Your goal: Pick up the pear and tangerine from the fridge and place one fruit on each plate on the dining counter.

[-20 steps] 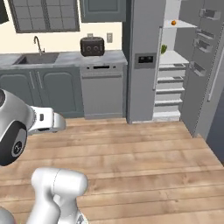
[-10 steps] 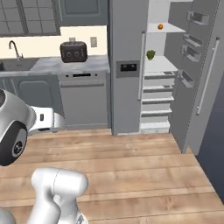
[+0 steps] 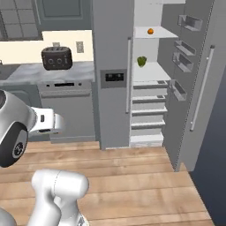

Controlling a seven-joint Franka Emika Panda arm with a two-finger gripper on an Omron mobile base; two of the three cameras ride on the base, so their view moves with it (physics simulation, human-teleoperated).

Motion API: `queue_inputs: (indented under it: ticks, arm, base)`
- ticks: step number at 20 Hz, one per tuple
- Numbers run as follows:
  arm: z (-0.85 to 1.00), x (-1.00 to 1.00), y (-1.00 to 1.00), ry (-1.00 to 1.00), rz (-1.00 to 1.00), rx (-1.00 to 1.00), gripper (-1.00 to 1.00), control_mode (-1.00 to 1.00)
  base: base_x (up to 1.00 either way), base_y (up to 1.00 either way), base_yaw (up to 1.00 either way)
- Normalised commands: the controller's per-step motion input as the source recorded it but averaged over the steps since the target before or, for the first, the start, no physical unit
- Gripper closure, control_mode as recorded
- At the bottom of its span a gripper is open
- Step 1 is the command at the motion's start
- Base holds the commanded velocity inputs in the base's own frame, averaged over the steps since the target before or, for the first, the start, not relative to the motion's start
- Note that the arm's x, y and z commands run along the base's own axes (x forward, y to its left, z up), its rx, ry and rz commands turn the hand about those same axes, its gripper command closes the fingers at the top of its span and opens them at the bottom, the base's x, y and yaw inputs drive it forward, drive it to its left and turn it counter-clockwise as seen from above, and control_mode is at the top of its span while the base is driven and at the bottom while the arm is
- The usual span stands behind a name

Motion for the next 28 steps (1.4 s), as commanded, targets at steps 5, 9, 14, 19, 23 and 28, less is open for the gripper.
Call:
queue_inputs:
  ticks: [5, 9, 14, 19, 23, 28]
  arm:
    - [0.00, 0.00, 0.00, 0.00, 0.00, 0.00, -1.00, 1.00]
    - [0.00, 0.00, 0.00, 0.00, 0.00, 0.00, -1.00, 1.00]
    - [0.00, 0.00, 0.00, 0.00, 0.00, 0.00, -1.00, 1.00]
    - [0.00, 0.00, 0.00, 0.00, 0.00, 0.00, -1.00, 1.00]
    - [0.00, 0.00, 0.00, 0.00, 0.00, 0.00, -1.00, 1.00]
    - [0.00, 0.00, 0.00, 0.00, 0.00, 0.00, -1.00, 1.00]
  base:
    - [0.93, -0.38, 0.00]
    - [0.91, -0.38, 0.00]
    - [0.77, -0.36, 0.00]
    - [0.59, -0.24, 0.00]
    - [0.72, -0.28, 0.00]
    - [0.28, -0.07, 0.00]
